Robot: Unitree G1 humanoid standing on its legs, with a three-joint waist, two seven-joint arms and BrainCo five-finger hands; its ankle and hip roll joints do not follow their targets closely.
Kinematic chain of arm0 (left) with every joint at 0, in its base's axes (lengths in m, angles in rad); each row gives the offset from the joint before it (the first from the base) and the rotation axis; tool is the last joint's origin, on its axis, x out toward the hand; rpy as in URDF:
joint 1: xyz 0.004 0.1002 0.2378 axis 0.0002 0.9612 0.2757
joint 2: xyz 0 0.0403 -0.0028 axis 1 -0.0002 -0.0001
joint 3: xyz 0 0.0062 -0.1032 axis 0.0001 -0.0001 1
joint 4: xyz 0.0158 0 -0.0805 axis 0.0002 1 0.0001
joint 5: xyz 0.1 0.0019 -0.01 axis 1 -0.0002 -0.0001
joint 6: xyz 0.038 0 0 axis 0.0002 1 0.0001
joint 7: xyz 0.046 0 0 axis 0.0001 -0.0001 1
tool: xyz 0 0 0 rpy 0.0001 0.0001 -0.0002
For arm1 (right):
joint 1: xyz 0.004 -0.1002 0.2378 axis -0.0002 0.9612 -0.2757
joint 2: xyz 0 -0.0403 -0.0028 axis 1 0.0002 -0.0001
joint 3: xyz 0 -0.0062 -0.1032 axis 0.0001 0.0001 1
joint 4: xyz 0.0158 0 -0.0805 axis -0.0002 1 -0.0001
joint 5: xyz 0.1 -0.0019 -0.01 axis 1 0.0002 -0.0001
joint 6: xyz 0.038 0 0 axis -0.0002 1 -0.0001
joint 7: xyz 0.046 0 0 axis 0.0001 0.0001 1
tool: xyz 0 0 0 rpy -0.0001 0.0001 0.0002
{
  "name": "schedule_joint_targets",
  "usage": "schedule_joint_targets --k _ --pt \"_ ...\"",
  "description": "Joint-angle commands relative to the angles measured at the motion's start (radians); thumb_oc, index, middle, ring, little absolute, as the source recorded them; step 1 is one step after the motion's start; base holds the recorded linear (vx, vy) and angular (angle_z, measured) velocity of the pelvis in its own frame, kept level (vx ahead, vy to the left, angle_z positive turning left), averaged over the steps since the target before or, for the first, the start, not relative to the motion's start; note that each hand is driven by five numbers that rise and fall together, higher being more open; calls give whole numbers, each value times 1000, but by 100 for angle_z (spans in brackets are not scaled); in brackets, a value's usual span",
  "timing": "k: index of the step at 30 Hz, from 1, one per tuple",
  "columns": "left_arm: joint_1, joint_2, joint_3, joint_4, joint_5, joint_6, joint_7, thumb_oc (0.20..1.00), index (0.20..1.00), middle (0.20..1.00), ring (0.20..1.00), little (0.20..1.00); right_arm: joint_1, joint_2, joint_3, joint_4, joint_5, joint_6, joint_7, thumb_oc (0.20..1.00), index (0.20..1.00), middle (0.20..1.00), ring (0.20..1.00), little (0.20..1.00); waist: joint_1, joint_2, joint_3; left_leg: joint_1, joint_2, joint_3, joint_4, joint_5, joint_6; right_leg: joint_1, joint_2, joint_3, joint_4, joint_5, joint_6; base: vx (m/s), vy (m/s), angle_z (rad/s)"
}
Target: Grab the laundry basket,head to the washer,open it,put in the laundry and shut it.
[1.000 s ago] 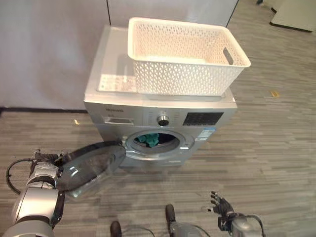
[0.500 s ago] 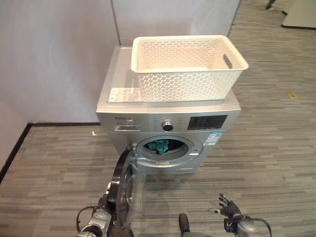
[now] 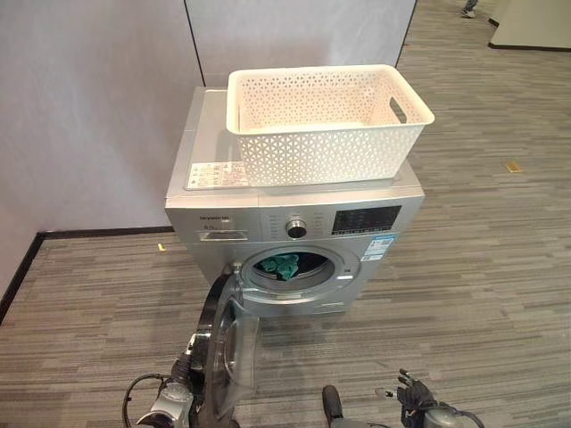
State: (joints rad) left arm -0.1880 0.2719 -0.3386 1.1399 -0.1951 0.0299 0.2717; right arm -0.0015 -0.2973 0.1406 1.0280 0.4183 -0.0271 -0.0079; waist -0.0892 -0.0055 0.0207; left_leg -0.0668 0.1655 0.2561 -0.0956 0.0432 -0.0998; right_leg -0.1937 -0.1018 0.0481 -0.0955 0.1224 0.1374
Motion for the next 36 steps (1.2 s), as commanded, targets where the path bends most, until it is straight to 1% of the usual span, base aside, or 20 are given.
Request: schedule_joint_targets --k 1,2,3,4,5,6,8,10,11,12,17,18,23,24,28,31,32,34,35,36 --pt "-327 -285 -205 -12 20 -91 -124 1000 1000 1000 1000 1000 -106 -66 27 -15 33 -24 -31 1000 1000 1000 1000 1000 -90 -41 86 -69 81 1 8 87 -31 24 30 -18 8 -89 6 -182 -74 21" --pt "-366 -310 -209 14 -15 -91 -132 1000 1000 1000 1000 1000 -121 -76 34 -2 28 -19 -35 1000 1000 1000 1000 1000 -107 -57 91 -52 66 33 8 80 -22 16 27 -28 8 -86 3 -141 -107 57" --pt "-437 -362 -225 56 -26 -81 -140 1000 1000 1000 1000 1000 -150 -94 49 15 20 -16 -39 1000 1000 1000 1000 1000 -133 -94 82 -55 20 21 84 10 -4 -5 17 -42 8 -68 -4 -181 -147 52" --pt "-466 -390 -236 67 -20 -81 -143 1000 1000 1000 1000 1000 -145 -108 44 5 24 -18 -38 1000 1000 1000 1000 1000 -153 -108 73 -45 4 26 131 -41 4 -10 15 -52 8 -61 -10 -130 -124 45" --pt "-466 -390 -236 68 -20 -81 -143 1000 1000 1000 1000 1000 -145 -108 44 4 24 -18 -38 1000 1000 1000 1000 1000 -153 -108 74 -46 5 25 134 -42 4 -10 15 -53 8 -61 -10 -87 -97 4" --pt "-499 -433 -260 77 -8 -79 -153 1000 1000 1000 1000 1000 -115 -121 34 -21 36 -22 -35 1000 1000 1000 1000 1000 -189 -120 60 -1 -12 34 201 -106 9 -14 20 -74 8 -52 -15 -73 -69 18" --pt "-510 -460 -276 75 -3 -80 -155 1000 1000 1000 1000 1000 -97 -123 28 -31 43 -23 -35 1000 1000 1000 1000 1000 -209 -120 58 33 -21 31 207 -125 12 -15 25 -88 8 -45 -14 -74 -33 65" --pt "-510 -520 -316 54 -53 -92 -159 1000 1000 1000 1000 1000 -46 -115 -4 -52 94 -28 -45 1000 1000 1000 1000 1000 -268 -95 49 154 -41 35 172 -153 17 -37 38 -130 8 -19 -8 -112 30 63" --pt "-510 -520 -316 54 -53 -92 -159 1000 1000 1000 1000 1000 -46 -116 -5 -52 94 -28 -45 1000 1000 1000 1000 1000 -268 -95 50 156 -40 34 171 -153 17 -36 38 -131 8 -19 -8 -193 73 77" --pt "-503 -554 -354 23 -79 -90 -162 1000 1000 1000 1000 1000 -29 -112 -24 -63 123 -27 -56 1000 1000 1000 1000 1000 -294 -90 53 167 -33 65 162 -139 13 -51 30 -156 8 -2 -7 -130 57 69" --pt "-457 -556 -377 -26 -154 -81 -185 1000 1000 1000 1000 1000 -42 -100 -14 -77 121 -21 -61 1000 1000 1000 1000 1000 -292 -77 57 206 -43 65 117 -176 18 -67 24 -166 13 19 6 -157 81 37" --pt "-450 -532 -408 -56 -87 -89 -174 1000 1000 1000 1000 1000 -54 -96 13 -89 92 -17 -52 1000 1000 1000 1000 1000 -278 -63 62 235 -64 65 65 -209 26 -78 13 -172 20 33 22 -149 91 9" --pt "-424 -483 -414 -117 -57 -102 -171 1000 1000 1000 1000 1000 -48 -71 51 -98 72 -23 -29 1000 1000 1000 1000 1000 -243 -49 64 247 -100 30 30 -236 48 -82 -3 -180 23 42 38 -108 45 3" --pt "-421 -471 -407 -131 -64 -106 -173 1000 1000 1000 1000 1000 -48 -54 73 -73 60 -18 -15 1000 1000 1000 1000 1000 -227 -42 64 250 -109 22 29 -237 53 -79 -14 -187 24 41 44 -61 7 3" --pt "-432 -464 -394 -124 -52 -107 -160 1000 1000 1000 1000 1000 -47 -26 98 -58 52 -13 -4 1000 1000 1000 1000 1000 -217 -34 61 258 -119 22 29 -242 59 -75 -26 -194 26 44 49 -24 3 -1" --pt "-443 -450 -372 -129 -78 -118 -150 1000 1000 1000 1000 1000 -51 -13 110 -62 54 -12 4 1000 1000 1000 1000 1000 -214 -38 59 235 -124 21 129 -256 57 -67 -38 -192 28 52 50 -37 11 -2" --pt "-445 -440 -363 -131 -84 -120 -149 1000 1000 1000 1000 1000 -55 -13 119 -62 48 -9 9 1000 1000 1000 1000 1000 -208 -43 63 220 -128 8 189 -275 61 -60 -38 -182 28 51 46 -46 28 -6" --pt "-452 -408 -334 -138 -88 -127 -141 1000 1000 1000 1000 1000 -61 -18 133 -57 35 -8 13 1000 1000 1000 1000 1000 -180 -56 72 164 -146 -79 333 -271 55 -54 -27 -138 30 49 36 -86 80 -42" --pt "-459 -377 -303 -148 -91 -130 -134 1000 1000 1000 1000 1000 -73 -12 141 -36 31 -6 15 1000 1000 1000 1000 1000 -139 -57 85 154 -192 -210 353 -299 58 -54 -9 -96 27 43 47 -99 93 -87" --pt "-459 -377 -303 -148 -91 -130 -134 1000 1000 1000 1000 1000 -73 -11 141 -36 31 -6 15 1000 1000 1000 1000 1000 -140 -59 83 152 -195 -211 351 -296 59 -56 -12 -95 27 44 47 -216 166 -108"
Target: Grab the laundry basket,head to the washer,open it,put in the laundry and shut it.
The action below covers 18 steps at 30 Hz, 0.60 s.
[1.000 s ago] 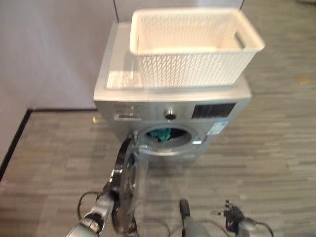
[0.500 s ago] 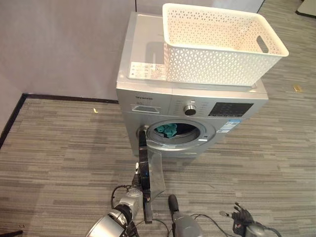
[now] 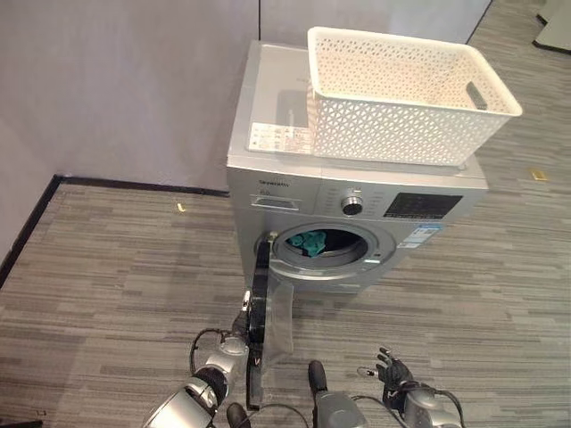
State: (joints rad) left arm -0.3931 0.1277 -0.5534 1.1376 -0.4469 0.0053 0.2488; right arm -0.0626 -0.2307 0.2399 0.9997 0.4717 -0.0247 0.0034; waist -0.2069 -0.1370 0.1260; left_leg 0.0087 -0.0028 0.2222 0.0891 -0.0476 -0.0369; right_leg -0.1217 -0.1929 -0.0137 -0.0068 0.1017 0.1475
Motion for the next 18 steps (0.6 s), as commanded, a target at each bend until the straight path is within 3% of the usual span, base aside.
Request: schedule_joint_targets --k 1,4,5,6,9,12,14,18 --pt "-249 -207 -61 -168 143 -100 -111 1000 1000 1000 1000 1000 -22 -72 24 16 -27 -3 -3 1000 1000 1000 1000 1000 -19 81 -19 84 -38 -165 139 -262 23 -148 71 -33 -62 50 57 -191 155 -116" --pt "-217 -180 -43 -175 138 -94 -117 1000 1000 1000 1000 1000 -32 -63 3 56 -38 2 -2 1000 1000 1000 1000 1000 -10 93 -21 94 -52 -133 120 -282 51 -164 53 -59 -45 31 69 -132 119 -64" --pt "-200 -164 -38 -187 145 -91 -122 1000 1000 1000 1000 1000 -36 -60 -11 76 -41 3 -2 1000 1000 1000 1000 1000 -5 101 -16 94 -54 -118 114 -275 59 -171 42 -81 -25 16 72 -243 132 -64" --pt "-172 -132 -34 -200 153 -87 -126 1000 1000 1000 1000 1000 -44 -55 -33 103 -35 5 -5 1000 1000 1000 1000 1000 4 122 -2 97 -48 -92 98 -249 66 -177 16 -152 27 -10 69 -185 75 -85" --pt "-140 -109 -32 -226 158 -80 -136 1000 1000 1000 1000 1000 -37 -55 -58 127 -30 5 -10 1000 1000 1000 1000 1000 10 147 10 97 -43 -73 67 -211 74 -151 -10 -209 109 -45 51 -220 66 -60" --pt "-106 -94 -32 -246 150 -77 -145 1000 1000 1000 1000 1000 -29 -60 -90 154 -26 6 -10 1000 1000 1000 1000 1000 18 171 3 77 -33 -63 18 -160 92 -121 -15 -158 280 -72 34 -240 37 -28" --pt "-68 -70 -20 -271 148 -75 -155 1000 1000 1000 1000 1000 -19 -57 -119 174 -20 4 -10 1000 1000 1000 1000 1000 46 183 -24 59 -28 -59 -8 -136 101 -53 -19 -121 339 -99 27 -118 -50 -20" --pt "-43 -52 -6 -288 157 -73 -155 1000 1000 1000 1000 1000 -6 -49 -142 183 -19 1 -15 1000 1000 1000 1000 1000 74 178 -62 44 -31 -50 -31 -126 94 24 -39 -119 238 -90 37 -24 -126 -36"
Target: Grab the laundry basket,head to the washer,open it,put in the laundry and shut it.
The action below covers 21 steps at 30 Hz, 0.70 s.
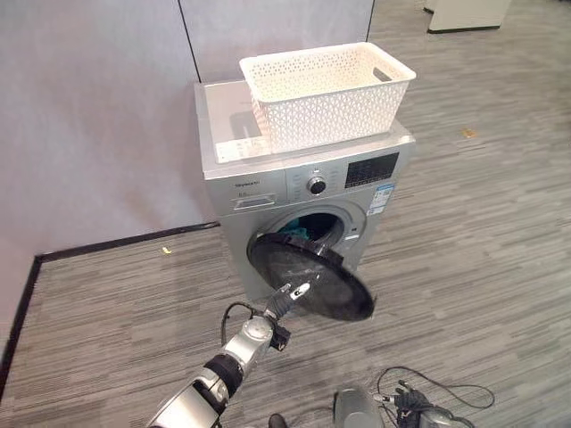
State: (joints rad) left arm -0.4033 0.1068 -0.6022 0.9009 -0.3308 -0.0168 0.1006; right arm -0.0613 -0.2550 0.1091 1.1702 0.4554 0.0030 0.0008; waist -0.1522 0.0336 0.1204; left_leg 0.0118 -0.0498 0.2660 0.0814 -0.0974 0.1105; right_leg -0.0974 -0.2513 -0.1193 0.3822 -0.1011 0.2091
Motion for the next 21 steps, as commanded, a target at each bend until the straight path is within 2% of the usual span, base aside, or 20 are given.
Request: schedule_joint_targets --k 1,2,3,7,10,11,12,13,15,16,17,19,20,21 --pt "-19 -16 54 -70 56 -55 -6 1000 1000 1000 1000 1000 -8 -20 -2 10 -24 -29 -13 1000 1000 1000 1000 1000 38 1 -73 30 13 -84 -35 -72 -57 38 2 -38 -255 124 -13 -7 -92 -33" --pt "-18 -16 54 -71 56 -55 -6 1000 1000 1000 1000 1000 -8 -20 -1 10 -24 -29 -13 1000 1000 1000 1000 1000 38 1 -73 32 13 -84 -36 -72 -57 42 2 -39 -260 127 -13 -30 -196 -59" --pt "1 10 61 -116 60 -62 -6 1000 1000 1000 1000 1000 -1 -13 31 -20 -48 -29 10 1000 1000 1000 1000 1000 49 -6 -81 25 18 -73 -53 -62 -62 38 -7 -42 -312 166 -2 -19 -102 -52" --pt "26 39 69 -154 70 -64 -13 1000 1000 1000 1000 1000 6 -11 80 -77 -77 -33 38 1000 1000 1000 1000 1000 66 -19 -84 21 14 -87 -63 -54 -63 51 -16 -57 -342 186 3 -2 -80 -20" --pt "46 47 52 -145 132 -52 -30 1000 1000 1000 1000 1000 -25 -16 116 -84 -115 -34 39 1000 1000 1000 1000 1000 89 -28 -86 14 -1 -116 -44 -63 -55 65 -22 -82 -325 190 12 7 4 18" --pt "51 45 42 -138 150 -47 -35 1000 1000 1000 1000 1000 -52 -22 129 -65 -141 -30 32 1000 1000 1000 1000 1000 99 -26 -82 13 -3 -140 -33 -68 -51 69 -18 -85 -304 176 9 -6 62 41" --pt "73 51 22 -168 164 -36 -56 1000 1000 1000 1000 1000 -100 -40 148 -53 -174 -20 26 1000 1000 1000 1000 1000 115 -17 -68 2 -10 -199 -15 -66 -39 46 0 -74 -178 138 -8 -8 58 47" --pt "72 51 22 -168 164 -36 -56 1000 1000 1000 1000 1000 -101 -40 148 -53 -174 -20 26 1000 1000 1000 1000 1000 114 -17 -70 -2 -11 -200 -15 -64 -39 42 0 -74 -179 139 -9 -22 84 82" --pt "83 65 0 -205 180 -24 -82 1000 1000 1000 1000 1000 -173 -62 165 -26 -191 -8 23 1000 1000 1000 1000 1000 127 -4 -40 -9 -20 -263 8 -60 -31 -18 28 -56 -13 118 -25 -14 57 101" --pt "87 77 -13 -221 197 -17 -98 1000 1000 1000 1000 1000 -211 -75 163 2 -192 -4 19 1000 1000 1000 1000 1000 134 1 -31 -9 -25 -299 16 -62 -31 -37 43 -54 32 104 -30 117 -61 198" --pt "132 124 -23 -288 217 -6 -137 1000 1000 1000 1000 1000 -309 -129 142 86 -189 11 13 1000 1000 1000 1000 1000 160 18 -7 2 -28 -398 49 -84 -47 -87 75 -31 12 18 -67 117 -84 179" --pt "152 140 -18 -317 217 -8 -148 1000 1000 1000 1000 1000 -332 -147 132 106 -189 13 11 1000 1000 1000 1000 1000 163 24 2 5 -31 -424 57 -94 -57 -107 67 -11 -41 37 -63 191 -140 133" --pt "188 165 -16 -368 213 -8 -169 1000 1000 1000 1000 1000 -363 -184 120 149 -206 22 9 1000 1000 1000 1000 1000 173 32 15 18 -35 -474 84 -134 -73 -127 35 43 -189 76 -51 215 -150 128" --pt "188 165 -16 -369 213 -8 -169 1000 1000 1000 1000 1000 -364 -184 120 150 -206 22 9 1000 1000 1000 1000 1000 172 31 14 15 -36 -475 84 -131 -73 -126 34 42 -195 81 -50 280 -186 137"
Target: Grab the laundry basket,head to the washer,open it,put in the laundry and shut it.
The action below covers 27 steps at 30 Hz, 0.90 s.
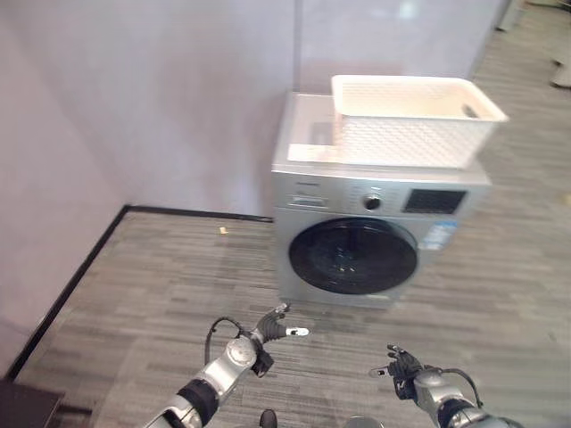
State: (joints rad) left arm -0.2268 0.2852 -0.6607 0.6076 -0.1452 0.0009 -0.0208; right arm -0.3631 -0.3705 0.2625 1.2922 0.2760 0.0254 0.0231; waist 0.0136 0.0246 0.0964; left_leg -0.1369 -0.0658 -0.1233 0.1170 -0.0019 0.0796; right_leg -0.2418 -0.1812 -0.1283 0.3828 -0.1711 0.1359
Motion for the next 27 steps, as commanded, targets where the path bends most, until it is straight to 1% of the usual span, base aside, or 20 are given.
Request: schedule_joint_targets --k 1,2,3,5,6,7,8,9,10,11,12,13,15,16,17,18,19,24,25,27 --pt "25 -3 41 -99 29 -25 -57 1000 1000 1000 1000 1000 -75 -95 -43 47 -41 6 -5 1000 1000 1000 1000 1000 6 41 45 174 -25 -125 60 -246 -49 5 -54 94 -261 183 33 280 -242 74" --pt "28 7 37 -115 36 -29 -67 1000 1000 1000 1000 1000 -83 -134 -62 79 -52 12 0 1000 1000 1000 1000 1000 11 35 55 187 -32 -178 74 -269 -58 -23 -86 145 -338 230 50 292 -244 90" --pt "28 7 37 -116 36 -28 -67 1000 1000 1000 1000 1000 -85 -135 -63 81 -52 11 1 1000 1000 1000 1000 1000 6 39 57 188 -30 -184 77 -272 -58 -14 -85 136 -346 232 50 265 -281 124" --pt "33 17 33 -134 38 -32 -72 1000 1000 1000 1000 1000 -80 -173 -91 96 -62 13 -2 1000 1000 1000 1000 1000 4 32 63 206 -22 -238 76 -284 -72 -22 -103 140 -353 260 63 264 -356 158" --pt "54 31 46 -148 28 -35 -74 1000 1000 1000 1000 1000 -57 -193 -120 108 -72 15 -9 1000 1000 1000 1000 1000 4 14 60 227 -1 -277 58 -290 -89 1 -98 121 -328 266 68 258 -381 153" --pt "54 31 46 -148 28 -35 -74 1000 1000 1000 1000 1000 -57 -193 -119 108 -72 15 -9 1000 1000 1000 1000 1000 2 14 60 227 -1 -279 57 -289 -89 1 -98 120 -327 266 68 288 -475 119" --pt "72 34 62 -148 6 -36 -67 1000 1000 1000 1000 1000 -60 -194 -130 114 -71 16 -15 1000 1000 1000 1000 1000 2 13 49 239 33 -287 40 -282 -102 -6 -80 109 -305 262 69 319 -479 53" --pt "118 39 80 -159 -15 -29 -66 1000 1000 1000 1000 1000 -45 -201 -146 127 -67 14 -25 1000 1000 1000 1000 1000 -1 20 34 251 99 -296 14 -244 -124 -2 -34 101 -267 229 54 320 -480 22" --pt "118 39 80 -159 -15 -28 -66 1000 1000 1000 1000 1000 -45 -200 -146 127 -67 14 -25 1000 1000 1000 1000 1000 -1 20 33 250 100 -297 13 -244 -124 -3 -34 100 -266 229 54 308 -546 13" --pt "155 49 114 -168 -45 -31 -63 1000 1000 1000 1000 1000 -35 -205 -165 128 -47 7 -30 1000 1000 1000 1000 1000 -6 33 37 223 141 -285 5 -173 -150 1 1 82 -256 203 34 173 -411 54" --pt "170 56 123 -167 -53 -33 -65 1000 1000 1000 1000 1000 -30 -213 -171 128 -39 2 -32 1000 1000 1000 1000 1000 -12 46 35 209 170 -271 -8 -135 -165 -6 21 69 -249 180 24 162 -410 87" --pt "170 56 123 -167 -53 -33 -65 1000 1000 1000 1000 1000 -30 -214 -171 128 -39 2 -32 1000 1000 1000 1000 1000 -14 44 33 205 168 -273 -12 -130 -166 -9 18 69 -251 185 23 71 -201 84" --pt "191 77 128 -190 -47 -34 -67 1000 1000 1000 1000 1000 -42 -244 -176 130 -28 -3 -34 1000 1000 1000 1000 1000 -19 55 42 176 191 -238 -25 -84 -176 -30 31 56 -240 166 11 30 -193 23" --pt "205 84 137 -204 -47 -36 -67 1000 1000 1000 1000 1000 -47 -260 -174 130 -27 -7 -35 1000 1000 1000 1000 1000 -21 65 47 159 207 -211 -45 -50 -180 -49 41 46 -224 150 2 -6 -299 10" --pt "220 102 150 -236 -60 -35 -69 1000 1000 1000 1000 1000 -84 -312 -178 129 -17 -11 -43 1000 1000 1000 1000 1000 -21 78 66 121 223 -159 -53 3 -180 -76 47 38 -212 137 -8 -19 -208 17" --pt "220 102 152 -238 -61 -34 -70 1000 1000 1000 1000 1000 -87 -313 -176 131 -17 -12 -42 1000 1000 1000 1000 1000 -20 78 62 117 223 -157 -56 5 -180 -84 47 40 -208 136 -8 -52 -173 28" --pt "226 108 160 -256 -67 -34 -70 1000 1000 1000 1000 1000 -115 -348 -176 130 -1 -14 -43 1000 1000 1000 1000 1000 -21 85 70 95 228 -116 -69 21 -173 -100 48 34 -205 128 -12 -14 -60 31" --pt "226 108 160 -256 -67 -34 -70 1000 1000 1000 1000 1000 -115 -348 -176 130 -1 -14 -43 1000 1000 1000 1000 1000 -20 85 69 95 228 -115 -69 21 -172 -101 48 35 -205 127 -13 -21 -39 13" --pt "223 139 161 -327 -78 -45 -73 1000 1000 1000 1000 1000 -279 -516 -153 137 25 -28 -51 1000 1000 1000 1000 1000 -21 124 115 34 250 55 -109 87 -164 -164 50 16 -190 102 -29 -138 -206 12" --pt "175 124 154 -305 -88 -50 -52 1000 1000 1000 1000 1000 -390 -599 -121 145 53 -37 -52 1000 1000 1000 1000 1000 -27 144 139 -2 253 144 -141 139 -177 -209 48 -11 -170 85 -44 -111 -180 44"
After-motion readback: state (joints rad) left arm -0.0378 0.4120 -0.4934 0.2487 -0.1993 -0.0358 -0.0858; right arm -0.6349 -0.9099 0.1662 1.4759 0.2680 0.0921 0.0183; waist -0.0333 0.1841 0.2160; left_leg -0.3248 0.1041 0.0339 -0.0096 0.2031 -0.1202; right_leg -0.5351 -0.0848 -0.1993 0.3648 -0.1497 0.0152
